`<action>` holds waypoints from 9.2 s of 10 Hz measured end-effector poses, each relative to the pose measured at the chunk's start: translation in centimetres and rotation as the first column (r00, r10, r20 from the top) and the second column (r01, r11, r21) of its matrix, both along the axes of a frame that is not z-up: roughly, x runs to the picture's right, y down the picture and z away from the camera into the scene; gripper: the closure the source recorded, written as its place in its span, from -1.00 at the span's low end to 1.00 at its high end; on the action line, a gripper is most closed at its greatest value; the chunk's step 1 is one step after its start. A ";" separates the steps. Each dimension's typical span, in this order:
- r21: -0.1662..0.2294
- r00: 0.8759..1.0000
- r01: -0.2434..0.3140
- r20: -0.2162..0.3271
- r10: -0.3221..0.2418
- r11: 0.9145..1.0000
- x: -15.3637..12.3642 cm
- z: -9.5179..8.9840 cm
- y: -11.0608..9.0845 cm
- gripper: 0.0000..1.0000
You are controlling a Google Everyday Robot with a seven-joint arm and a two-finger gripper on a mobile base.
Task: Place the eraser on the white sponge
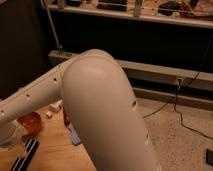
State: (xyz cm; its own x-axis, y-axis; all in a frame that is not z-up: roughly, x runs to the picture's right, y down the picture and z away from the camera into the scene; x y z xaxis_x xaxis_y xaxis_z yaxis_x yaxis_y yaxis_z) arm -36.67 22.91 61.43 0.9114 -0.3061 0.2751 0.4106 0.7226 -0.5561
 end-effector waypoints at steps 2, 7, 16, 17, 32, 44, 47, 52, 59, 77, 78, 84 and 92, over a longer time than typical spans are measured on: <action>0.012 0.979 0.163 0.124 -0.163 0.987 -0.2 -0.1 -0.2 -0.30; 0.056 0.819 0.484 0.322 -0.474 0.873 0.2 -0.7 -1.6 -0.30; 0.105 0.862 0.303 0.394 -0.319 0.947 -7.2 -2.3 0.2 -0.30; 0.106 0.856 0.306 0.405 -0.322 0.946 -7.0 -2.3 0.8 -0.30; 0.155 0.613 0.511 0.624 -0.485 0.846 -7.0 3.2 8.7 -0.30; 0.050 0.707 0.543 0.511 -0.488 0.838 -4.8 6.7 11.2 -0.30; 0.034 0.725 0.521 0.509 -0.464 0.853 -5.4 7.3 11.6 -0.30; 0.002 0.752 0.495 0.501 -0.429 0.869 -5.6 8.4 11.4 -0.30; 0.005 0.739 0.492 0.526 -0.421 0.871 -7.0 9.5 10.5 0.25; -0.176 0.928 0.357 0.177 -0.327 0.917 7.5 5.8 7.3 1.00; -0.178 0.946 0.311 0.152 -0.286 0.934 8.3 6.1 7.4 1.00; -0.139 0.992 0.125 0.037 -0.121 0.982 14.8 7.6 6.0 1.00; -0.005 0.998 0.047 0.048 -0.047 0.999 16.7 10.4 0.8 1.00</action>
State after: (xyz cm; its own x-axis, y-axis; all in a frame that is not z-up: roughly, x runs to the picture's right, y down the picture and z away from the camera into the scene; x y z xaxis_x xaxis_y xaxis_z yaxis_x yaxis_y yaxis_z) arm -19.99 23.70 71.82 0.8818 -0.3462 0.3203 0.4702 0.6987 -0.5392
